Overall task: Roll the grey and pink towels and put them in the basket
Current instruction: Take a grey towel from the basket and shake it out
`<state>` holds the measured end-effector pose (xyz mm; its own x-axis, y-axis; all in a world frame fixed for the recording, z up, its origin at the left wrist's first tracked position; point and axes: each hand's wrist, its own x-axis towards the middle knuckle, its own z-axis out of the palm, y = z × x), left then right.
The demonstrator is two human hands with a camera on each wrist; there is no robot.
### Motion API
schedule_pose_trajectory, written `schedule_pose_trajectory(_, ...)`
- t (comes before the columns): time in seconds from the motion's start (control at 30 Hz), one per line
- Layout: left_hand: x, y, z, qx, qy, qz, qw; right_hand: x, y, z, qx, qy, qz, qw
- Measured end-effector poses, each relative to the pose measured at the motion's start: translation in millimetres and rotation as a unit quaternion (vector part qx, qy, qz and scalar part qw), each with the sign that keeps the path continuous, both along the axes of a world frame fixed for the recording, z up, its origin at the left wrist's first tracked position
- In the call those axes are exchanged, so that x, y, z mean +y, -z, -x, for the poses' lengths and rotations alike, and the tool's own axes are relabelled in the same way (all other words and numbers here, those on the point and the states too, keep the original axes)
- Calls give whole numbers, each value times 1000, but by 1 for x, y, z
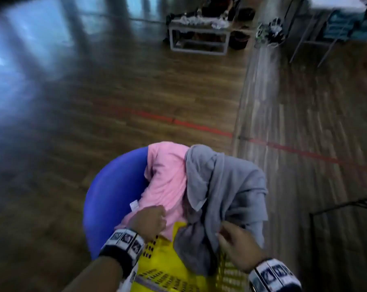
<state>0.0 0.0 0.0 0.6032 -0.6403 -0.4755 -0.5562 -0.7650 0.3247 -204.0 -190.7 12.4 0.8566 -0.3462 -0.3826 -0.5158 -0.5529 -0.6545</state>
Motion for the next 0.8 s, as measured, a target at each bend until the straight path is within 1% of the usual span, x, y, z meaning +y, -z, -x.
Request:
schedule_pose_trajectory(0.07, -7, 21, -20, 14, -5, 20, 1000, 7, 22, -43, -6, -27, 39, 999)
schedule_pose_trajectory(0.1, -11, 32, -27, 18, 0, 22, 1000, 13, 30, -66, -1, -24, 38, 999)
schedule_pose_trajectory(0.2, -34, 55, -37, 8, 33, 22, 999, 19, 66, -120, 85, -10, 50, 995)
schedule_pose_trajectory(0.3, -63, 82, -41, 39, 49, 58, 996, 11, 108, -150, 163, -16, 90, 982)
schedule_pose_trajectory(0.37, -82, 97, -45, 84, 19, 75, 994, 4, 130, -161, 206, -7, 124, 971)
schedule_pose_trajectory(0.43, -95, 111, -50, 131, -31, 86, 987, -5, 151, -164, 228, -6, 124, 966)
schedule_pose_trajectory(0.5, -103, 120, -57, 173, -98, 92, 976, -16, 164, -165, 220, -7, 86, 972)
schedule_pose_trajectory(0.53, -106, 123, -62, 192, -133, 96, 968, -22, 169, -165, 197, 3, 60, 978)
schedule_pose_trajectory(0.57, -109, 126, -66, 210, -161, 104, 959, -27, 171, -164, 171, 27, 41, 984)
schedule_pose_trajectory(0.6, -112, 126, -70, 227, -184, 113, 950, -30, 171, -163, 143, 70, 30, 987)
schedule_pose_trajectory(0.67, -117, 123, -77, 265, -218, 142, 928, -32, 165, -160, 103, 164, 19, 981)
schedule_pose_trajectory(0.7, -120, 120, -81, 280, -232, 155, 919, -31, 160, -158, 86, 190, 11, 978)
schedule_pose_trajectory(0.77, -124, 112, -86, 294, -250, 166, 907, -26, 148, -152, 56, 210, -19, 976)
schedule_pose_trajectory(0.8, -126, 106, -86, 294, -247, 166, 908, -23, 141, -148, 43, 210, -31, 976)
